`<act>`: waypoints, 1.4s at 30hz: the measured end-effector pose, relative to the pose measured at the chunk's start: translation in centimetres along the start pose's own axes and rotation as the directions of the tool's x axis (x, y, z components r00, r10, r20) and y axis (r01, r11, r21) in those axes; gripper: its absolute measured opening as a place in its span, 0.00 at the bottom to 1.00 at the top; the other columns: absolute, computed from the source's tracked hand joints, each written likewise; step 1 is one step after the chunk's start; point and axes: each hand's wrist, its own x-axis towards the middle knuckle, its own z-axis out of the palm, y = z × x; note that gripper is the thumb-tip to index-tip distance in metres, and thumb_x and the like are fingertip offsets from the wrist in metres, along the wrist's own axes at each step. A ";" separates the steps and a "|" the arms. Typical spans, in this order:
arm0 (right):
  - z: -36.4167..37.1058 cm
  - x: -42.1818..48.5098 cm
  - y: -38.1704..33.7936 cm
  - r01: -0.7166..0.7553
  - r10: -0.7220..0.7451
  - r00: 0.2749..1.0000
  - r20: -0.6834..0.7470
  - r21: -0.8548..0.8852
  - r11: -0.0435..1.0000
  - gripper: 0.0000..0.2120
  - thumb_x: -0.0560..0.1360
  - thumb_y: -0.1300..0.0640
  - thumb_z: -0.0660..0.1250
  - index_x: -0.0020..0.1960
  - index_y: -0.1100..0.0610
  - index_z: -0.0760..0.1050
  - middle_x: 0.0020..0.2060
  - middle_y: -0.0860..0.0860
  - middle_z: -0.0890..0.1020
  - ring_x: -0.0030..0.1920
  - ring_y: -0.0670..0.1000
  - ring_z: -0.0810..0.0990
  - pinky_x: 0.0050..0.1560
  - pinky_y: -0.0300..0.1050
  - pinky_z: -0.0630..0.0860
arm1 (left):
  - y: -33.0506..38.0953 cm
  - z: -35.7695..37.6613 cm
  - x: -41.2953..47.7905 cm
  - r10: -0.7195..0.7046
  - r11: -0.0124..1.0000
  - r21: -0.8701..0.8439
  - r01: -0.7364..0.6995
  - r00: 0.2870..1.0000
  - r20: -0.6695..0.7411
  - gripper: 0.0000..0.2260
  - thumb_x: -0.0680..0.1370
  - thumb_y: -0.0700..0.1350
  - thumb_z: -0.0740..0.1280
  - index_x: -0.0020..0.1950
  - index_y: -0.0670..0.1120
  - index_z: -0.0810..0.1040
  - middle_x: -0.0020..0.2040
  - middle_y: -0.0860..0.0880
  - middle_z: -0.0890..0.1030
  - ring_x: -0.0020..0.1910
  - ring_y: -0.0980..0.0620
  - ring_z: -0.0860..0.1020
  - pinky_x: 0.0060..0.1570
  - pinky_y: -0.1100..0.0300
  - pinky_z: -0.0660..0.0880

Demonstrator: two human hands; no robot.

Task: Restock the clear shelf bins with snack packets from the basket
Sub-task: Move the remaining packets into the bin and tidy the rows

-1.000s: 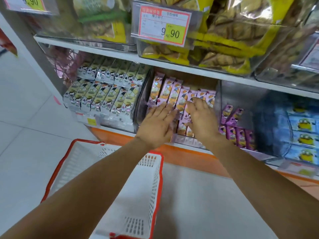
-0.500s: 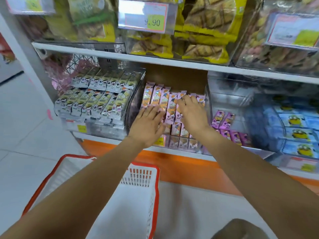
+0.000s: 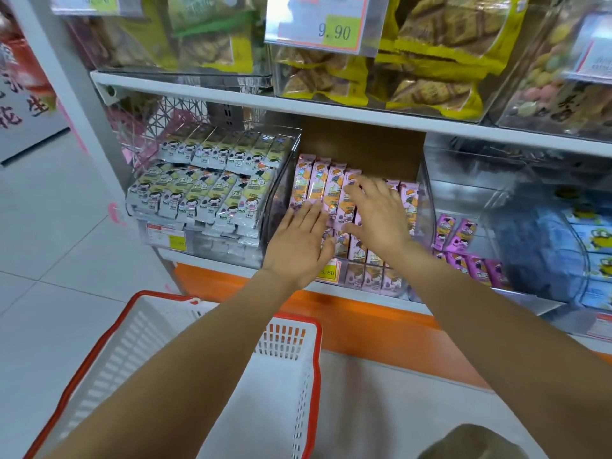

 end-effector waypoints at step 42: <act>-1.6 -2.6 -0.2 -0.061 0.079 0.989 0.123 -0.141 0.988 0.24 0.77 0.59 0.67 0.72 0.55 0.68 0.69 0.57 0.68 0.68 0.58 0.66 0.59 0.54 0.72 | -0.1 -0.2 -0.2 -0.032 0.999 0.023 0.030 0.997 0.064 0.27 0.84 0.56 0.43 0.81 0.46 0.47 0.81 0.49 0.45 0.79 0.51 0.42 0.77 0.50 0.41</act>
